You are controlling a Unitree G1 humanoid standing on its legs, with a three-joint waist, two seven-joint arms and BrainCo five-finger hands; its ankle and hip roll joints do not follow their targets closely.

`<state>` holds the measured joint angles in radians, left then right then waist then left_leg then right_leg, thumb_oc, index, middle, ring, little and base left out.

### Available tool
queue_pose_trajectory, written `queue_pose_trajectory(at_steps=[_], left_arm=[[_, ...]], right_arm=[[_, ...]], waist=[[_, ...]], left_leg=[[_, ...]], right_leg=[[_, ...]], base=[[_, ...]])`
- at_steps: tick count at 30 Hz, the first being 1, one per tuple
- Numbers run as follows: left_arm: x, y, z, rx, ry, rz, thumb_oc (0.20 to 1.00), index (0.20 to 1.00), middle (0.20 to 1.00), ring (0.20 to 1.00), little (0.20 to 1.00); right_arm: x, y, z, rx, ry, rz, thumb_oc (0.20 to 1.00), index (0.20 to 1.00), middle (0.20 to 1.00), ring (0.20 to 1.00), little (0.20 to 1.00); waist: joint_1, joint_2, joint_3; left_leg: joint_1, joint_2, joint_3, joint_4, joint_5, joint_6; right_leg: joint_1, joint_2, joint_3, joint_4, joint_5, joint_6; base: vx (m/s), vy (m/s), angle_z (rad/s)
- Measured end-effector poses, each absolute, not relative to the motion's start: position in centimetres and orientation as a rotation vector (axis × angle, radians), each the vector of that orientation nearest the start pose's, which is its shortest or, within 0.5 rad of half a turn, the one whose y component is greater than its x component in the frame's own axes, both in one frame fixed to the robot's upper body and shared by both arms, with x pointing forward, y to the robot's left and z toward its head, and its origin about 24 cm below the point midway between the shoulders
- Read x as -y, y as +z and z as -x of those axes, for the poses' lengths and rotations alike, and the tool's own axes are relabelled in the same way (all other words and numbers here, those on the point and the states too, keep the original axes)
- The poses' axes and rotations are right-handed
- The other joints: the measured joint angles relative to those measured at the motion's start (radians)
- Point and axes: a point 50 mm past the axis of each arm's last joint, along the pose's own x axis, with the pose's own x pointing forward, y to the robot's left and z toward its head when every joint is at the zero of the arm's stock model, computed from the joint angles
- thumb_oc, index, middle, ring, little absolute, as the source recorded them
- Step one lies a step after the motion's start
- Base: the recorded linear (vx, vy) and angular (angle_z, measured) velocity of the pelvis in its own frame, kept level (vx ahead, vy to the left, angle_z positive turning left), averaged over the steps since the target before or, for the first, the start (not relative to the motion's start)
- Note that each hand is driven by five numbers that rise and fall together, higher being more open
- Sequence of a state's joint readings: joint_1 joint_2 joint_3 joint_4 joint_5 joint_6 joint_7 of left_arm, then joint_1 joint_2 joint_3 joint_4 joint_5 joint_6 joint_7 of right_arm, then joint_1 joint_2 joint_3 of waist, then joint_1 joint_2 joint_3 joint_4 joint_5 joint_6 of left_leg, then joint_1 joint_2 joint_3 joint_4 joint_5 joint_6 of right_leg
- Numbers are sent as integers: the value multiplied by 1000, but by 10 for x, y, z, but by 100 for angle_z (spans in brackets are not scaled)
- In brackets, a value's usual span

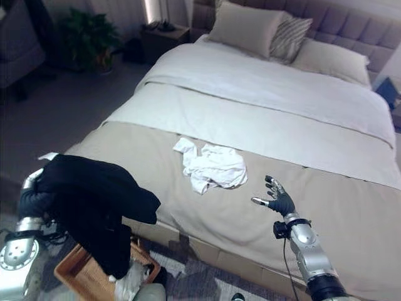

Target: Pick up clothes into the bucket

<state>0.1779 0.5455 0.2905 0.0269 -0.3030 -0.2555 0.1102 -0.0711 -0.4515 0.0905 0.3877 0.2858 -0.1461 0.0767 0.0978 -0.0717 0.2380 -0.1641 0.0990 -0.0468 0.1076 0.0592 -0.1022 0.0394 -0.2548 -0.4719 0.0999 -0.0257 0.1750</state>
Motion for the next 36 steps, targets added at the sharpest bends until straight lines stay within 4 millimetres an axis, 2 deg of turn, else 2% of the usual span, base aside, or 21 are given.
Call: queue_pose_trajectory(at_steps=[1, 4, 6, 7, 9, 13, 15, 16, 21, 25, 27, 31, 33, 36], left_arm=[[-321, 91, -205, 188, 389, -304, 200, 200, 200, 200, 200], [-324, 82, -212, 171, 450, -279, 200, 200, 200, 200, 200], [-333, 74, -215, 129, 508, -282, 200, 200, 200, 200, 200], [-337, 70, -215, 106, 541, -284, 200, 200, 200, 200, 200], [-343, 66, -217, 94, 604, -273, 200, 200, 200, 200, 200], [-342, 71, -228, 124, 642, -252, 200, 200, 200, 200, 200], [-339, 79, -244, 164, 666, -235, 200, 200, 200, 200, 200], [-338, 86, -252, 189, 680, -225, 200, 200, 200, 200, 200], [-335, 105, -268, 261, 696, -202, 200, 200, 200, 200, 200], [-344, 118, -280, 282, 761, -211, 200, 200, 200, 200, 200], [-342, 125, -290, 296, 776, -210, 200, 200, 200, 200, 200], [-344, 140, -298, 340, 826, -149, 200, 200, 200, 200, 200], [-345, 147, -302, 360, 868, -98, 200, 200, 200, 200, 200], [-358, 147, -304, 336, 976, -51, 200, 200, 200, 200, 200]], right_arm=[[240, 7, -257, -176, 47, 174, 1000, 1000, 1000, 1000, 1000], [236, 18, -262, -122, 52, 175, 1000, 1000, 1000, 1000, 1000], [231, 30, -267, -68, 63, 176, 1000, 1000, 1000, 1000, 1000], [228, 36, -272, -42, 67, 170, 1000, 1000, 1000, 1000, 1000], [226, 43, -277, -1, 62, 170, 1000, 1000, 1000, 1000, 1000], [225, 55, -285, 60, 38, 163, 1000, 1000, 1000, 1000, 1000], [222, 59, -292, 80, 24, 164, 1000, 1000, 1000, 1000, 1000], [216, 64, -298, 95, 40, 166, 1000, 1000, 1000, 1000, 1000], [203, 79, -308, 157, 61, 145, 1000, 1000, 1000, 1000, 1000], [194, 94, -311, 225, 83, 136, 1000, 1000, 1000, 1000, 1000], [198, 95, -311, 229, 66, 146, 1000, 1000, 1000, 1000, 1000], [200, 98, -311, 245, 41, 127, 1000, 1000, 1000, 1000, 1000], [203, 99, -311, 252, 22, 129, 1000, 1000, 1000, 1000, 1000], [197, 97, -311, 249, 36, 129, 1000, 1000, 1000, 1000, 1000]], waist=[[27, -1, 20], [30, -4, 66], [40, -20, 87], [49, -39, 113], [61, -62, 124], [59, -81, 160], [57, -80, 164], [58, -79, 191], [34, -85, 241], [-7, -116, 268], [-28, -116, 267], [-58, -118, 267], [-60, -121, 264], [-80, -139, 252]], left_leg=[[-31, -5, -15, 17, 0, 0], [-96, -17, -62, 55, 0, 0], [-164, -24, -85, 84, -6, 1], [-180, -25, -92, 94, -3, 3], [-239, -27, -101, 136, -14, -9], [-318, -37, -123, 191, -13, -7], [-409, -49, -138, 247, -23, -5], [-442, -51, -146, 271, -25, -4], [-572, -53, -155, 366, -40, -8], [-680, -47, -157, 416, -40, -9], [-723, -51, -162, 427, -42, -10], [-754, -53, -163, 430, -38, -5], [-768, -50, -164, 428, -37, -5], [-796, -42, -172, 429, -34, -1]], right_leg=[[-29, -1, -15, 42, -15, 1], [-78, -32, -47, 120, -56, -9], [-142, -53, -64, 197, -94, -18], [-171, -57, -66, 235, -103, -19], [-222, -71, -61, 293, -135, -27], [-295, -93, -68, 376, -168, -35], [-384, -113, -64, 453, -196, -50], [-414, -115, -64, 488, -201, -52], [-543, -135, -42, 591, -231, -76], [-659, -143, -21, 645, -235, -83], [-699, -147, -21, 658, -235, -83], [-728, -148, -20, 664, -236, -81], [-743, -146, -20, 663, -238, -79], [-765, -135, -28, 659, -235, -84]], base=[[-154, -18, 53], [-97, -15, 50], [-51, -53, 36], [-40, -72, 11], [-30, -18, 10], [-124, 29, 15], [-95, 49, 14], [-97, 48, 7], [-79, 59, -3], [-27, 26, -9], [2, -5, 2], [9, -9, 0], [42, -49, -1], [43, -60, -1]])
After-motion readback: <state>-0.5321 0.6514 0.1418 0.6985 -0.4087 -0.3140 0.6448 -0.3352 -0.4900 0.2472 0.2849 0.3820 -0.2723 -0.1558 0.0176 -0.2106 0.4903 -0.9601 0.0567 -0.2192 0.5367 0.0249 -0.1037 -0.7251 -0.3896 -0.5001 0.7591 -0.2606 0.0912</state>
